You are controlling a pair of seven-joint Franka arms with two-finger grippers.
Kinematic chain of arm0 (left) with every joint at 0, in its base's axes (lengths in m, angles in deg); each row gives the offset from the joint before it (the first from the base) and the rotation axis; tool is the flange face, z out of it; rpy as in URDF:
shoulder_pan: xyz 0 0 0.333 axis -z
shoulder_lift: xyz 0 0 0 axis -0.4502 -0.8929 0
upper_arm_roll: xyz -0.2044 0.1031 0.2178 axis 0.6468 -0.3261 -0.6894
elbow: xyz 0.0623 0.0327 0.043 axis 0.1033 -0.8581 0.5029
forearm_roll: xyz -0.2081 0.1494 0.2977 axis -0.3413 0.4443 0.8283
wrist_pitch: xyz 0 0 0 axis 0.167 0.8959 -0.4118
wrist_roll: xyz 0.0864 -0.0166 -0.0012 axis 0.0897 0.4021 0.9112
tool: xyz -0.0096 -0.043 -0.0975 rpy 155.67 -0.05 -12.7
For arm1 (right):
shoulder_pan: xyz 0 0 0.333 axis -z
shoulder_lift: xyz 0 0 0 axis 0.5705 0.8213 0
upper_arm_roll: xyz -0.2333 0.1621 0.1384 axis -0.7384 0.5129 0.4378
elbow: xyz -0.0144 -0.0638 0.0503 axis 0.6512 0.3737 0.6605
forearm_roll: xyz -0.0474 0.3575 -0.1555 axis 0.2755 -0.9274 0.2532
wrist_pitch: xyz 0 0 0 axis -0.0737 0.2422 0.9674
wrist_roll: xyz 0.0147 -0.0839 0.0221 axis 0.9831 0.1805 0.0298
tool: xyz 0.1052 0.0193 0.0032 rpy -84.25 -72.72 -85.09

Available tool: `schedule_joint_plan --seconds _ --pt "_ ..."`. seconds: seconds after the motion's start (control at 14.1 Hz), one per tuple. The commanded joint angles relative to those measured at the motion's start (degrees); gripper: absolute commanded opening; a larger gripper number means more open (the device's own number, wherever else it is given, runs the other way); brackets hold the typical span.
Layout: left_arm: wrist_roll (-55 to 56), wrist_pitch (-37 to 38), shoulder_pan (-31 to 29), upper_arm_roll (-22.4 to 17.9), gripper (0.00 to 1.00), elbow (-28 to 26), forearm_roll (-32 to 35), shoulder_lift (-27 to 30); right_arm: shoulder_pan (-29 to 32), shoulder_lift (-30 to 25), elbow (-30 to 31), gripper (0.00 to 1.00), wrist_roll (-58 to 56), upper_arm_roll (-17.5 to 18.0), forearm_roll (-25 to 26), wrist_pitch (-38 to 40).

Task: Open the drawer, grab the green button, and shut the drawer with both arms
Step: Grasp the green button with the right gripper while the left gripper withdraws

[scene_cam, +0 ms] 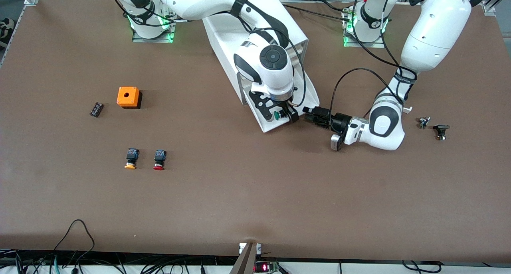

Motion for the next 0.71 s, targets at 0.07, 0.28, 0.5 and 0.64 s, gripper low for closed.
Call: schedule_joint_plan --seconds 0.07,0.28,0.5,0.64 --pt "15.51 5.12 -1.16 -0.16 1.0 4.86 10.65 6.3 -1.68 3.28 -2.28 1.0 3.03 -0.64 1.24 -2.08" --pt "29.31 12.15 -1.25 -0.16 1.0 13.03 20.5 8.68 -1.77 3.98 -2.28 0.98 3.39 -0.56 1.15 -3.15" --pt "42.24 17.53 -1.16 0.19 1.0 19.19 27.8 10.88 -1.77 3.98 -2.28 0.6 3.21 -0.55 1.15 -3.15" --pt "48.93 19.9 -0.55 0.72 1.0 22.97 33.5 12.55 -1.68 3.98 -2.28 0.15 2.95 -0.55 1.15 -3.15"
